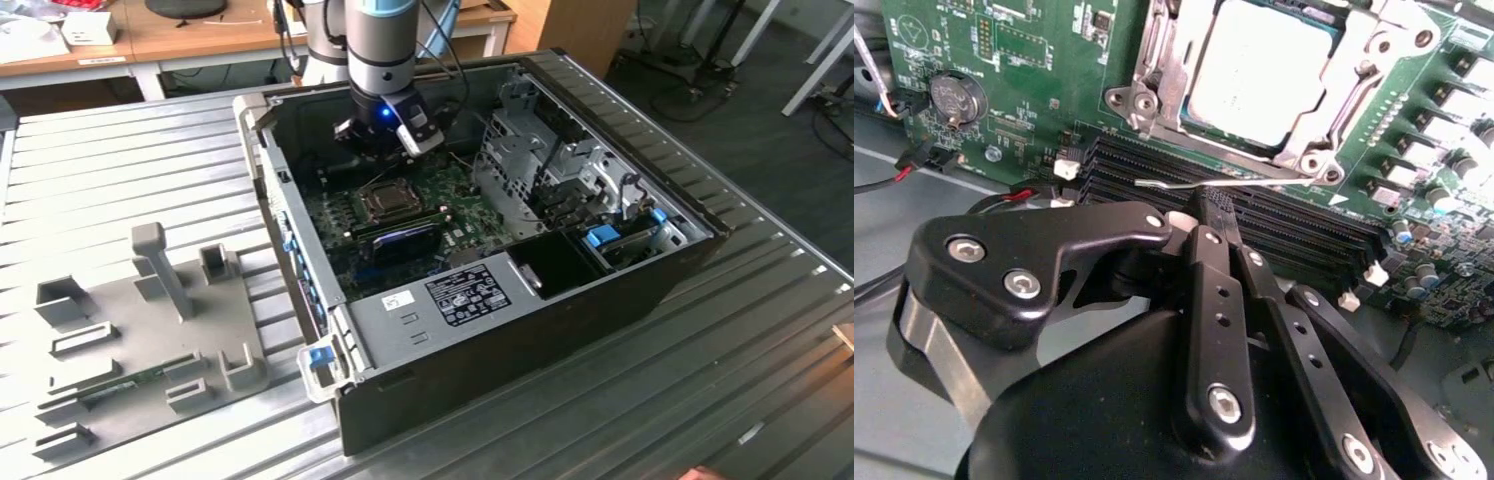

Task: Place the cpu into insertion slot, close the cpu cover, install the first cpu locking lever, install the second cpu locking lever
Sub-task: 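Install the first cpu locking lever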

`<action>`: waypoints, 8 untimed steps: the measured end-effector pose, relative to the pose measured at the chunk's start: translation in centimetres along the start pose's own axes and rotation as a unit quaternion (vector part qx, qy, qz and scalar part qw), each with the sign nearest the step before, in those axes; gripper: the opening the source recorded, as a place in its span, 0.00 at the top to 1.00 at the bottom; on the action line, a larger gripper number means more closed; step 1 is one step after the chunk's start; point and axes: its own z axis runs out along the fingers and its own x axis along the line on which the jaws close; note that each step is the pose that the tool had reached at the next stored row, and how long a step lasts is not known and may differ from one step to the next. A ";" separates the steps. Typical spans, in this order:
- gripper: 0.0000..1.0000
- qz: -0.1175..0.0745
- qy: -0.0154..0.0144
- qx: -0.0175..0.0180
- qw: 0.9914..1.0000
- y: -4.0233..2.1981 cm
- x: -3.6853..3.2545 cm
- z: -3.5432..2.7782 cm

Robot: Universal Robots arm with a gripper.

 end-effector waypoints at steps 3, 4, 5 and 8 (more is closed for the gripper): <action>0.90 0.000 0.000 0.000 1.000 0.00 0.00 0.01; 0.90 0.000 0.000 0.000 1.000 0.00 0.00 0.02; 0.90 0.000 0.000 0.000 1.000 -0.01 0.00 0.06; 0.90 0.000 0.000 0.000 1.000 -0.07 -0.01 0.24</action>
